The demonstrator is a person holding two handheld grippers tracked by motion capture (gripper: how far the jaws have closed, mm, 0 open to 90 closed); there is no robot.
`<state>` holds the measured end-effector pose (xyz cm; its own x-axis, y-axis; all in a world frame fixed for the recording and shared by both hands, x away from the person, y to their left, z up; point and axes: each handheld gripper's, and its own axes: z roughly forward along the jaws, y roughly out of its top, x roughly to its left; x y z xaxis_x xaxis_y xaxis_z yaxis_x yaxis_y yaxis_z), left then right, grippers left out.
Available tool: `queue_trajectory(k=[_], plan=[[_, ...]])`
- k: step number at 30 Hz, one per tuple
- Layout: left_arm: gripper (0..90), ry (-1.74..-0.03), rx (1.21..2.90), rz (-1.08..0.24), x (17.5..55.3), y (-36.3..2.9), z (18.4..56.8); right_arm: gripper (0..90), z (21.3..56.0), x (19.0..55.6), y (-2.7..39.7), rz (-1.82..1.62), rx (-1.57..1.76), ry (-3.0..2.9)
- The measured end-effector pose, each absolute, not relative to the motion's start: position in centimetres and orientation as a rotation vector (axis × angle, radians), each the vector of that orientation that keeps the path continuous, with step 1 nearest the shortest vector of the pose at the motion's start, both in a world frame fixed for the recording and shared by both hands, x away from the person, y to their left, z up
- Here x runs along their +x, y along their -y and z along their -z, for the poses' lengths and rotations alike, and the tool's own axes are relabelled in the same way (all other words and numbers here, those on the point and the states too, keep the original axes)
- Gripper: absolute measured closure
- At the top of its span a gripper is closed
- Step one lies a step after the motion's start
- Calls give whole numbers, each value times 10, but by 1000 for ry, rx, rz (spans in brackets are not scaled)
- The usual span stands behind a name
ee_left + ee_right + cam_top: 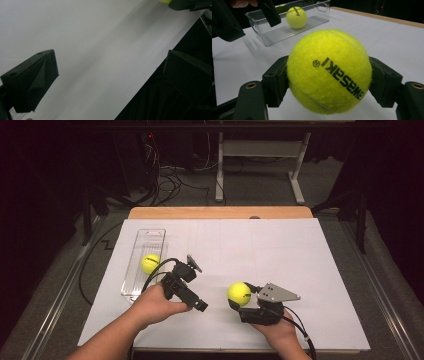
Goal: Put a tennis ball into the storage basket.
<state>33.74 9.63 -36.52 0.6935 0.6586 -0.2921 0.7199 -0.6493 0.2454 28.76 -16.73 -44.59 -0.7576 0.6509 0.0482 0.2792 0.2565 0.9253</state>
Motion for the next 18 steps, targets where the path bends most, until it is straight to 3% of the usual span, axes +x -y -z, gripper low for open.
queue_trajectory(k=[18], plan=[[7, -1112, 2551, 326, 351, -93, 350, 275, 446, 286, 165, -1496, 839, -2191]])
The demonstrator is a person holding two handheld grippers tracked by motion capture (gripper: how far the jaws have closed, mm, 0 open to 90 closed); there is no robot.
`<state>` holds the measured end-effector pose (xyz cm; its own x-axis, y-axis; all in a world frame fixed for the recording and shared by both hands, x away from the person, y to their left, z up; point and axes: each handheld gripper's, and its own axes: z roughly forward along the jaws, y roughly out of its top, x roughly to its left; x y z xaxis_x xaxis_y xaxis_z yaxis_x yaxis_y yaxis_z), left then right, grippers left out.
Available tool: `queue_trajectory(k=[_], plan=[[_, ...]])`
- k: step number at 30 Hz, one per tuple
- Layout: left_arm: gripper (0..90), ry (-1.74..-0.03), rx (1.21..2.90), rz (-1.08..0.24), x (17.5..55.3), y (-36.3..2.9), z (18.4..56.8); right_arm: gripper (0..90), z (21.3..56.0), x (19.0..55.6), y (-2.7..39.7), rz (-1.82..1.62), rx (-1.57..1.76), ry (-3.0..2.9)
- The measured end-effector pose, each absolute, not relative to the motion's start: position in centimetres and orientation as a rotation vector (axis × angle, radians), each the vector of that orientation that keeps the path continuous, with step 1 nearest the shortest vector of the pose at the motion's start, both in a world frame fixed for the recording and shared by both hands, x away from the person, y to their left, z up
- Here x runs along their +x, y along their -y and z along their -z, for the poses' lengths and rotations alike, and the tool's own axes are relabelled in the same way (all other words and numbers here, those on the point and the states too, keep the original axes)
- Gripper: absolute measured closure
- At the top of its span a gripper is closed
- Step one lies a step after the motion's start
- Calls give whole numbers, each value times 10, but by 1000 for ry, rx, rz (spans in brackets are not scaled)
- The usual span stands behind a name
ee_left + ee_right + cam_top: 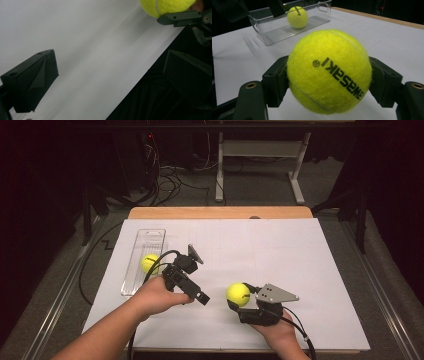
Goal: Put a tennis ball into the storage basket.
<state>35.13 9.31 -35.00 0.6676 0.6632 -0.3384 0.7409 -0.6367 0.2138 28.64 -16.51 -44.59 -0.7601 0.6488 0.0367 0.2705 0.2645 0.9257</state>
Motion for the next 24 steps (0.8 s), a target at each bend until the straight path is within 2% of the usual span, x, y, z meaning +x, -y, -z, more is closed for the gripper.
queue_trajectory(k=[24], plan=[[7, -1086, 2577, 355, 357, -75, 343, 275, 447, 285, 159, -1495, 805, -2205]])
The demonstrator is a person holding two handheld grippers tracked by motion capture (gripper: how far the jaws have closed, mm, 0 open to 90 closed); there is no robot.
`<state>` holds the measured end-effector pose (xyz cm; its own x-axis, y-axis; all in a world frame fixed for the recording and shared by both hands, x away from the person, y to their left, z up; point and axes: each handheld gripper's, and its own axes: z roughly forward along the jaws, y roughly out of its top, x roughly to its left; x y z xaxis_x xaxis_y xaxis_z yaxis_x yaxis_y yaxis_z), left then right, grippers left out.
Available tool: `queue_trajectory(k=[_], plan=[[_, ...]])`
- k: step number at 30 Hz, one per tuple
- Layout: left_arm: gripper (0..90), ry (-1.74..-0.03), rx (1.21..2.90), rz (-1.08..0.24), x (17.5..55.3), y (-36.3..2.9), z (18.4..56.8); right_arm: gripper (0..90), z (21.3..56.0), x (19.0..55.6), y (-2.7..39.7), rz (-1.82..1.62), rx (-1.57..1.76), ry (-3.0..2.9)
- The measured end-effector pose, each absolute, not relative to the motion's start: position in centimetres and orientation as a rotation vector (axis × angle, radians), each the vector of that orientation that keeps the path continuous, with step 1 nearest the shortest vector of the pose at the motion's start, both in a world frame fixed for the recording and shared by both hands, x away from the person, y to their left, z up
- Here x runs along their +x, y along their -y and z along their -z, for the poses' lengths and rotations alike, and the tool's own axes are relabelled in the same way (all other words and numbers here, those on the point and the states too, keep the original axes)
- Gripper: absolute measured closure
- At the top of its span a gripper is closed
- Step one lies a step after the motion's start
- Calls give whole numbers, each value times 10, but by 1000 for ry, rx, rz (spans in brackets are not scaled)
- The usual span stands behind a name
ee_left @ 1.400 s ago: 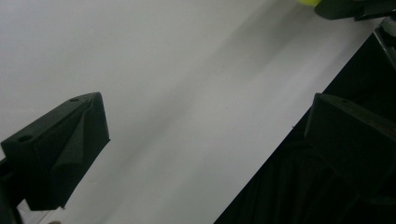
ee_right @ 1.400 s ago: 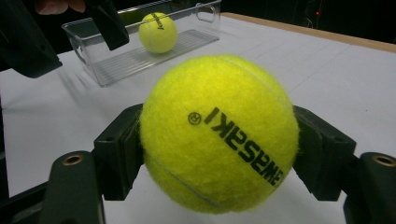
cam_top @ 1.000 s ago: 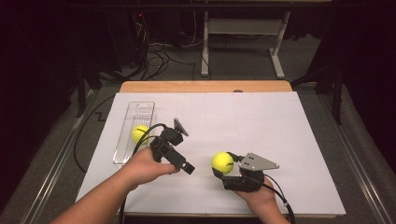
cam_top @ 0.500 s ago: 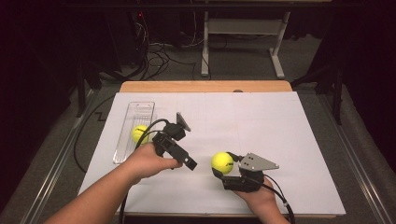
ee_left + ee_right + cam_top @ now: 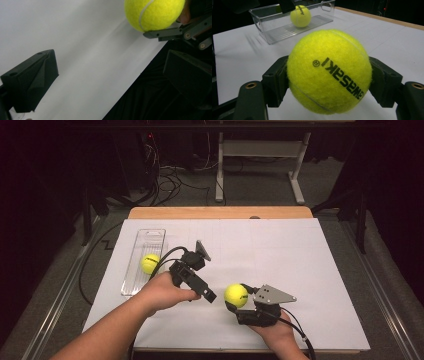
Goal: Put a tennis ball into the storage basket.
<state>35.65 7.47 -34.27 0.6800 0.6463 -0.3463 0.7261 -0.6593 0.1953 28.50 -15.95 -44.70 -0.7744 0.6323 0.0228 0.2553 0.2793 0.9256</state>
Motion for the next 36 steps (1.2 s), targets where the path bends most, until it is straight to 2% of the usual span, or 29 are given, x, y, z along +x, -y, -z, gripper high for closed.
queue_trajectory(k=[36], plan=[[7, -1011, 2606, 392, 353, -30, 344, 275, 446, 279, 147, -1521, 739, -2230]])
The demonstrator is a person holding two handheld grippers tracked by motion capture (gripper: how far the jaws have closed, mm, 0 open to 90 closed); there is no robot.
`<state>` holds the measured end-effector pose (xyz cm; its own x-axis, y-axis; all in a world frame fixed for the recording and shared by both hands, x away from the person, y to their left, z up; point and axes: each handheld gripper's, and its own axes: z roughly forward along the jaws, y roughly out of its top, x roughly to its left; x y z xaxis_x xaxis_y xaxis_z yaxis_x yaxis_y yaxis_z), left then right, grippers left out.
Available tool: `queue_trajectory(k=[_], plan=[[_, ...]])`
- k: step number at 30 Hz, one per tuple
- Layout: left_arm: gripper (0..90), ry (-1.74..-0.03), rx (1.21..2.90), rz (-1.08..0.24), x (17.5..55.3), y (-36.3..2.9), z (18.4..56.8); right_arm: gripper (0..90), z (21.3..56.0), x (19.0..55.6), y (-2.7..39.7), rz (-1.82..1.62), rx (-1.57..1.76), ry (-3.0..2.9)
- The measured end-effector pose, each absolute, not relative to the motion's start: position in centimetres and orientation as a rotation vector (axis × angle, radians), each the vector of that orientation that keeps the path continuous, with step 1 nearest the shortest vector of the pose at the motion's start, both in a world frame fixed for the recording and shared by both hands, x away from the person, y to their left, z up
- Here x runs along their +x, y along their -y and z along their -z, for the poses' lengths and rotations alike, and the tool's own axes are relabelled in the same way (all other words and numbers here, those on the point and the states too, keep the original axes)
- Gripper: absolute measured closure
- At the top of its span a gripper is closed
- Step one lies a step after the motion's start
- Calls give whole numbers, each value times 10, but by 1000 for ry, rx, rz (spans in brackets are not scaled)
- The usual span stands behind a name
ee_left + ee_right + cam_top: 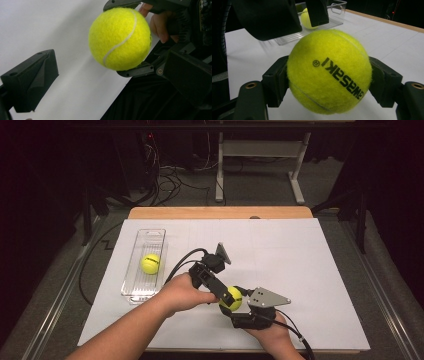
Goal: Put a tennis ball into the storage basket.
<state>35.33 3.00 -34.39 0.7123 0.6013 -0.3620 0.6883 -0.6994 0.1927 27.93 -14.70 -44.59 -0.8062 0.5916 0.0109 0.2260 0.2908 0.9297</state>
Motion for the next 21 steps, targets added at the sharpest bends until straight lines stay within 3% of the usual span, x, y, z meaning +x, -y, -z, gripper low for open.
queue_trajectory(k=[21], plan=[[8, -1007, 2604, 421, 357, -18, 350, 275, 442, 277, 147, -1554, 705, -2208]])
